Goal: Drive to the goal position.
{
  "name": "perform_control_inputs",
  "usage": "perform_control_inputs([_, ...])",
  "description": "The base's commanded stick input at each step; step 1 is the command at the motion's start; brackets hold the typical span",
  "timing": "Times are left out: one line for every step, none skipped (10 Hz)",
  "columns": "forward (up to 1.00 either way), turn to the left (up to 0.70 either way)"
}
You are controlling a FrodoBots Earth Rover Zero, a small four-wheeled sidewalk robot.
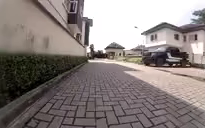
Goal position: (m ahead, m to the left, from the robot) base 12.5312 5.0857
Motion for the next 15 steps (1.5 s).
perform_control_inputs([0.3,0.0])
perform_control_inputs([0.3,0.0])
perform_control_inputs([0.3,0.0])
perform_control_inputs([0.3,0.0])
perform_control_inputs([0.3,0.0])
perform_control_inputs([0.3,0.0])
perform_control_inputs([0.3,0.0])
perform_control_inputs([0.3,0.0])
perform_control_inputs([0.3,0.0])
perform_control_inputs([0.3,0.0])
perform_control_inputs([0.3,0.0])
perform_control_inputs([0.3,0.0])
perform_control_inputs([0.3,0.0])
perform_control_inputs([0.3,0.0])
perform_control_inputs([0.3,0.0])
